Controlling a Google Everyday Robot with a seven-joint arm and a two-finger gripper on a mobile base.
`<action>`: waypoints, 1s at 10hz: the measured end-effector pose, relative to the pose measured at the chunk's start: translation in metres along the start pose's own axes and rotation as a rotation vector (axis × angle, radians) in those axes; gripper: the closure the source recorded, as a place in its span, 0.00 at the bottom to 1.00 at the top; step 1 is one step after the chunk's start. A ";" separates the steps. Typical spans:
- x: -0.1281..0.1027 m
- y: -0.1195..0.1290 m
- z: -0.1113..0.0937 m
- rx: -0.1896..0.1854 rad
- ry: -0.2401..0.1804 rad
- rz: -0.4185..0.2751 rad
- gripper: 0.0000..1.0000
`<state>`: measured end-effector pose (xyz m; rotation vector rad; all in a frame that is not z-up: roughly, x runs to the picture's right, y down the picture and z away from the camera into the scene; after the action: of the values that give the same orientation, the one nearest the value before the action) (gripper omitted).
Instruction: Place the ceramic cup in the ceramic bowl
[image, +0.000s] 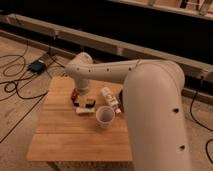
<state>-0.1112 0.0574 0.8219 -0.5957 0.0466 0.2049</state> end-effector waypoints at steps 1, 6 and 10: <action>0.000 0.009 -0.005 0.004 -0.004 -0.006 0.20; 0.016 0.046 -0.026 0.037 -0.037 0.006 0.20; 0.055 0.042 -0.041 0.085 -0.015 0.056 0.20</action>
<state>-0.0654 0.0787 0.7591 -0.5084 0.0571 0.2599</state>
